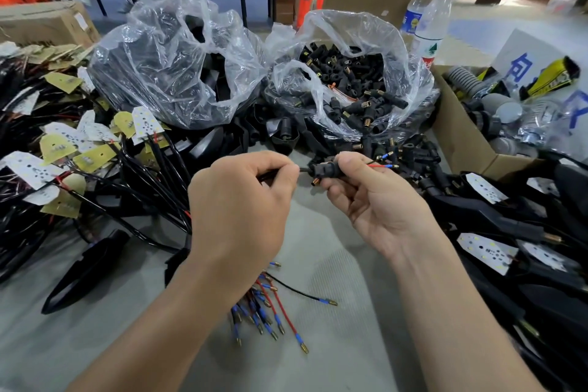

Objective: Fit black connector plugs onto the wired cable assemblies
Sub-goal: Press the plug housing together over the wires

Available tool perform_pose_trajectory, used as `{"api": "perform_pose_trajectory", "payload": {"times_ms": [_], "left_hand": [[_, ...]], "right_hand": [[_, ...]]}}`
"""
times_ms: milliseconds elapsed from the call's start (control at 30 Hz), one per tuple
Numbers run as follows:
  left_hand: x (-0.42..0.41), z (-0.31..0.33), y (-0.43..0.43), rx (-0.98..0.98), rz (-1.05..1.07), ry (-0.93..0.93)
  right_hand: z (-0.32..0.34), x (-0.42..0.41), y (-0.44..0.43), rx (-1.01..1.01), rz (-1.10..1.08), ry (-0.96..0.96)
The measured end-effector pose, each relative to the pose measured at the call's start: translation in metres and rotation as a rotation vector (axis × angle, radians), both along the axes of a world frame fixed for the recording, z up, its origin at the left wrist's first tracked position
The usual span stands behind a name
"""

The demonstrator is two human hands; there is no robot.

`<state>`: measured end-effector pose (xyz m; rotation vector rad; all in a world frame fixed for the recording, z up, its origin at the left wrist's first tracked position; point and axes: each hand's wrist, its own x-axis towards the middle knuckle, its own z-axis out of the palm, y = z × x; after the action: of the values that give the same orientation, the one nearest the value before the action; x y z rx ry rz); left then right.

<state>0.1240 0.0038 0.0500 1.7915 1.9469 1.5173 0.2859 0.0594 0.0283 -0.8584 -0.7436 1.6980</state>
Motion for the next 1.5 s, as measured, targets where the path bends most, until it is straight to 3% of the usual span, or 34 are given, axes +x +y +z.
{"api": "perform_pose_trajectory", "payload": {"times_ms": [133, 300, 533, 667, 867, 1000, 1167, 1367, 1500], "left_hand": [[0.001, -0.001, 0.0, 0.057, -0.044, -0.014], [0.005, -0.006, 0.002, -0.04, -0.12, -0.122], [-0.015, -0.005, 0.013, -0.37, -0.252, -0.045], [-0.023, -0.01, 0.022, -0.501, -0.366, -0.232], [-0.014, -0.02, 0.021, -0.468, -0.406, -0.49], [-0.011, -0.02, 0.021, -0.501, -0.466, -0.463], [-0.008, -0.024, 0.021, -0.447, -0.42, -0.525], [-0.006, -0.023, 0.02, -0.523, -0.534, -0.458], [-0.006, -0.022, 0.02, -0.481, -0.518, -0.471]], "right_hand": [[0.001, -0.002, -0.001, 0.001, -0.033, -0.012], [0.0, -0.007, -0.004, 0.024, 0.002, -0.042], [-0.001, -0.001, 0.002, 0.006, -0.232, -0.077], [-0.004, 0.002, 0.006, -0.002, -0.301, -0.069], [-0.006, 0.0, 0.006, 0.029, -0.2, -0.14], [-0.007, -0.002, 0.006, 0.095, -0.218, -0.277], [-0.009, -0.008, 0.003, 0.177, -0.086, -0.304], [-0.01, -0.013, 0.0, 0.195, -0.045, -0.54], [-0.007, -0.008, 0.0, 0.173, -0.122, -0.384]]}}
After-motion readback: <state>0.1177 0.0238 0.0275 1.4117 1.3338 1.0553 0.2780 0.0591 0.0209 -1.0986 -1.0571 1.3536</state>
